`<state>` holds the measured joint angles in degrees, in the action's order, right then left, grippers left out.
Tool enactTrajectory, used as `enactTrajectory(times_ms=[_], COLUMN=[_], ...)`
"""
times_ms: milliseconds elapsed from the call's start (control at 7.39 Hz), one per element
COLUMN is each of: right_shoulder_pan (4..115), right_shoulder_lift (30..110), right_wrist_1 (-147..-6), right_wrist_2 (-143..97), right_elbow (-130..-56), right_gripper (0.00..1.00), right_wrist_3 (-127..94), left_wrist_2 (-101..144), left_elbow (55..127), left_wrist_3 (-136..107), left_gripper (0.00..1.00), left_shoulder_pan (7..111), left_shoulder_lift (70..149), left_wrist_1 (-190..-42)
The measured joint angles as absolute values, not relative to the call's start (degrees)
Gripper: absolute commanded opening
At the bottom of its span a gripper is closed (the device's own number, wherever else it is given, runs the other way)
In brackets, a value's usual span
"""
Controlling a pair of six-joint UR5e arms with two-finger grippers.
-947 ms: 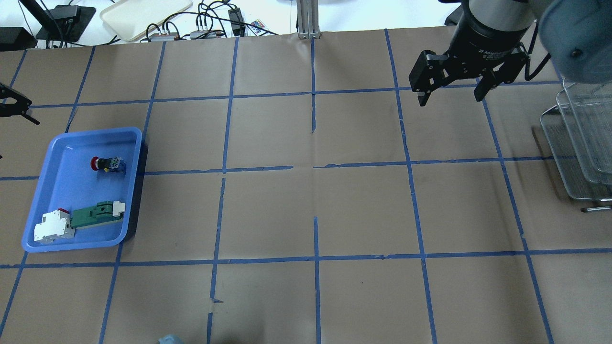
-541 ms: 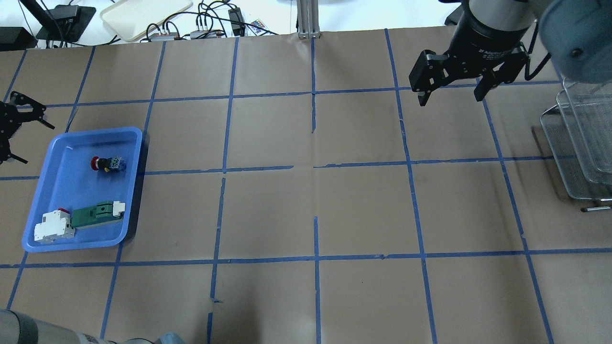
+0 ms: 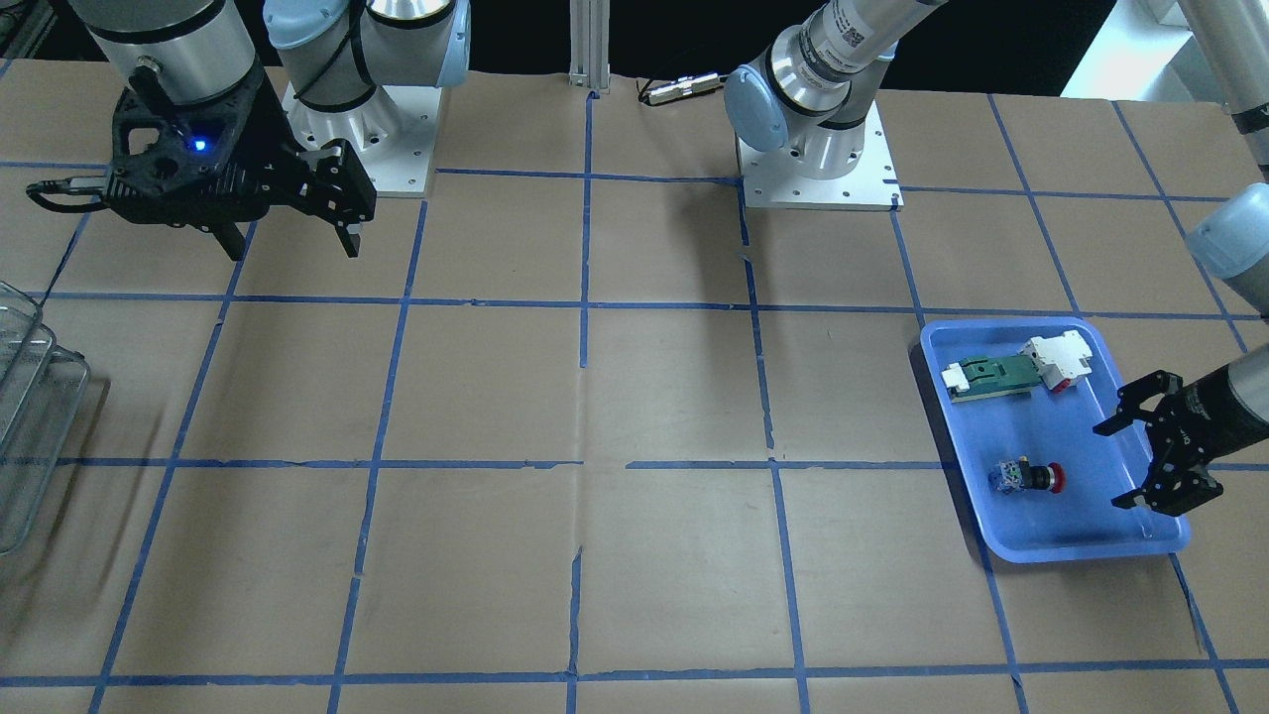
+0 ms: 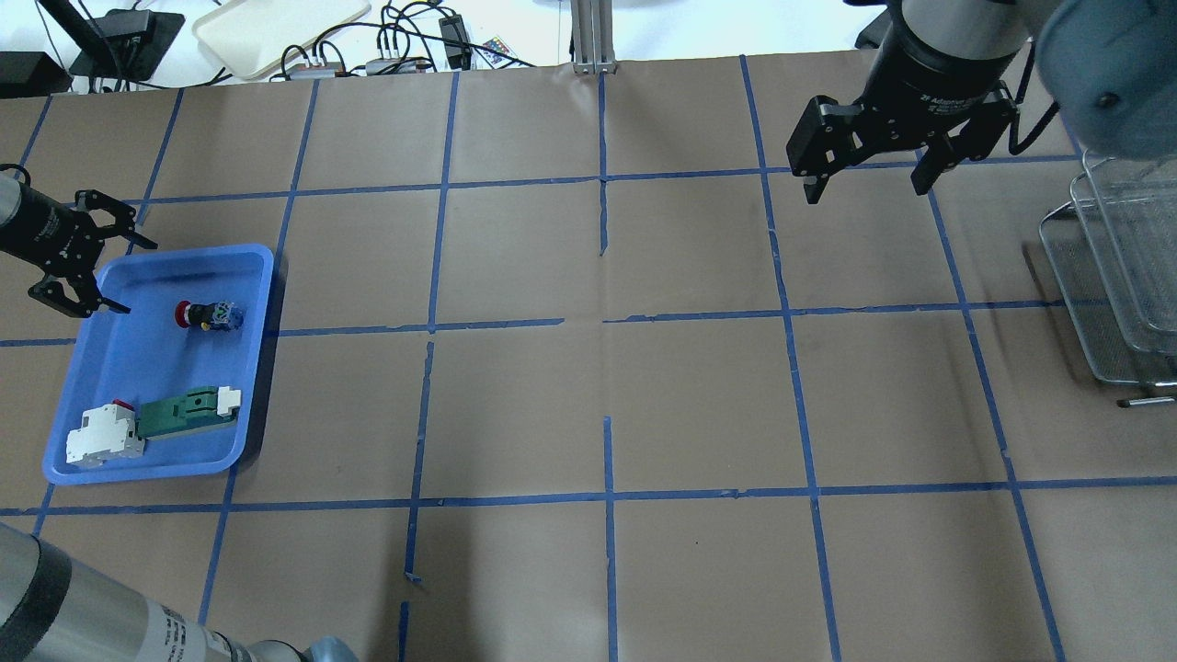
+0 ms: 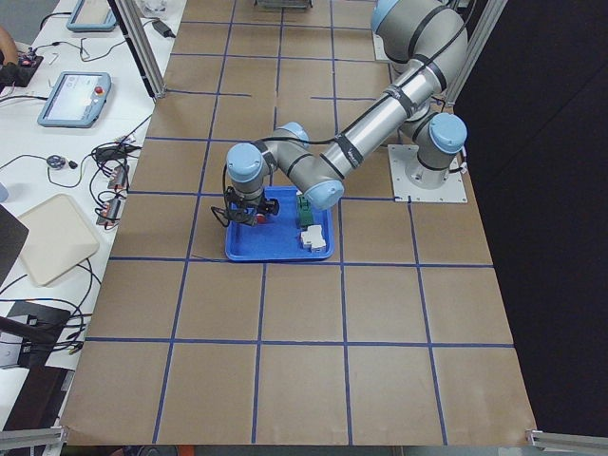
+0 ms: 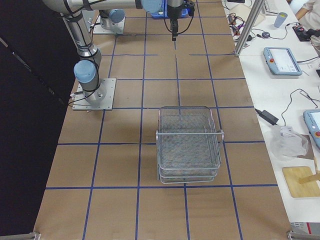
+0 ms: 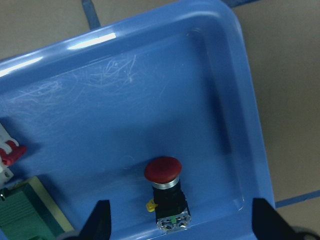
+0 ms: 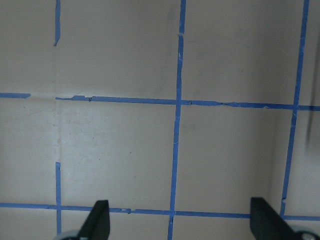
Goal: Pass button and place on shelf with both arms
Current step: 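Move the left gripper over the blue tray toward the red button, then lower the left gripper and grasp the red button block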
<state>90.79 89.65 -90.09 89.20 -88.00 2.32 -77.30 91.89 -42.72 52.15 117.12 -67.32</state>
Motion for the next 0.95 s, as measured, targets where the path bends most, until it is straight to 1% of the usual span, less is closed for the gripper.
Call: enactTrajectory(times_ms=[541, 947], right_shoulder_pan=[90.79, 90.79], right_shoulder_lift=[89.73, 89.66], right_wrist_1=[-90.16, -90.18], right_wrist_2=[89.18, 89.17], right_elbow=[-88.21, -88.24], right_gripper=[1.0, 1.0], right_wrist_3=[2.28, 2.29], left_wrist_2=[-72.43, -72.36], left_elbow=[92.87, 93.43], left_wrist_3=[-44.76, -44.86], left_gripper=[1.0, 1.0], left_shoulder_pan=[51.95, 49.69], left_shoulder_lift=[121.07, 121.82], left_wrist_1=[-67.26, -67.94])
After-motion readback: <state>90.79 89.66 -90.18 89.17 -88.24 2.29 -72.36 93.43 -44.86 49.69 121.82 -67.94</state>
